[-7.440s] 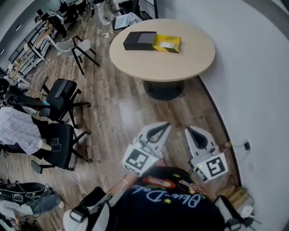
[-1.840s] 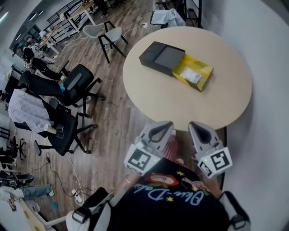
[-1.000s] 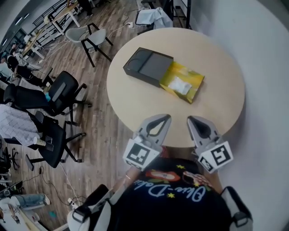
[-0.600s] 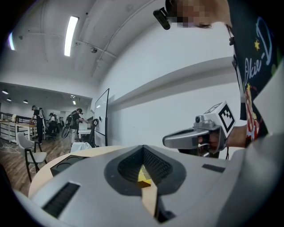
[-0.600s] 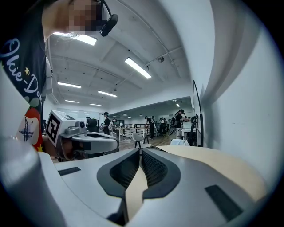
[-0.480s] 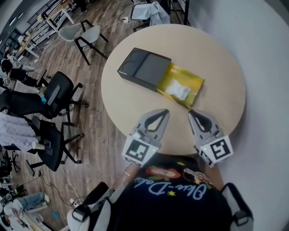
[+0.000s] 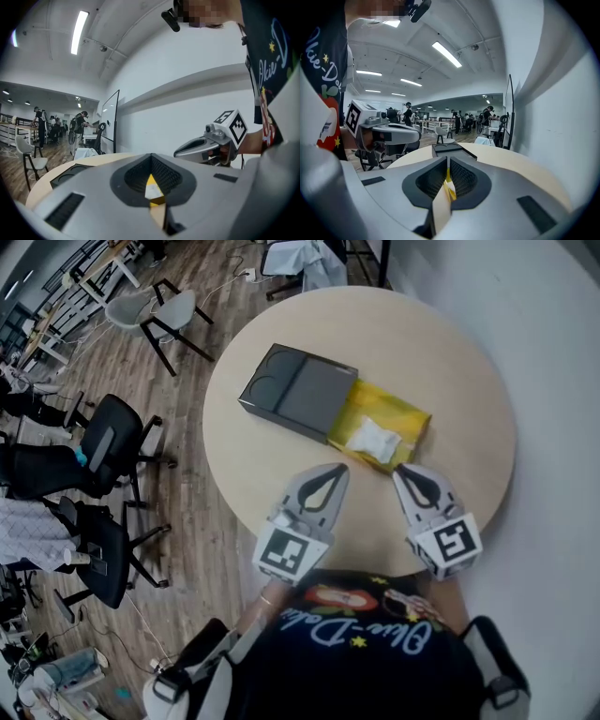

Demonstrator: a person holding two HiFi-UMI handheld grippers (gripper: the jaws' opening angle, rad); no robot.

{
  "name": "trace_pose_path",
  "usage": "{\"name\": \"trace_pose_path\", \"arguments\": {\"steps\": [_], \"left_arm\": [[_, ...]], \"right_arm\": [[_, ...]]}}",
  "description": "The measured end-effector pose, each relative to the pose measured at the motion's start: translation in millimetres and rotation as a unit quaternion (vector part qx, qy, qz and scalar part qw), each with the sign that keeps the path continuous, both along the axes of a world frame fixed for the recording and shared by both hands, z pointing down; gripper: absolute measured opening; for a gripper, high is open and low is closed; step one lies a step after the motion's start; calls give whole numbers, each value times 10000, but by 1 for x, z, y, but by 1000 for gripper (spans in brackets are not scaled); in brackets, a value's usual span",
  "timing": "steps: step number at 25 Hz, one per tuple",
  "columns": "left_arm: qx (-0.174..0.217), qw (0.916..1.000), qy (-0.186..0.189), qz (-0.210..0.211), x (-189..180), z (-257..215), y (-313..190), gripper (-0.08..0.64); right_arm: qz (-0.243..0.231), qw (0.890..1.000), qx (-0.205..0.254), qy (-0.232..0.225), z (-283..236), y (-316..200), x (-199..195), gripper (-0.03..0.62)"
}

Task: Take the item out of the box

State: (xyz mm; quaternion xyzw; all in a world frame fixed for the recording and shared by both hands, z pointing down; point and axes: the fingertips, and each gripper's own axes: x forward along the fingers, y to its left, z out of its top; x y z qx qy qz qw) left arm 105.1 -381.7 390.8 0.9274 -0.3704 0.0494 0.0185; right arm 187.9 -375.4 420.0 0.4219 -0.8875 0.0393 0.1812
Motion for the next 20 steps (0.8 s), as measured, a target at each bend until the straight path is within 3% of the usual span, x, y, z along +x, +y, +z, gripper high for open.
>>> {"name": "trace_pose_path", "arguments": {"steps": [13,20], "left_arm": [[-260,9991,-45,340,-2,34,-51,-14],[-343,9987,57,363,-5,47,-53,-14]], "right_arm": [[-78,9931,-636,984,54,-53,-7,15],[-67,9868,-1019,1261,94,-65,-7,44]]}}
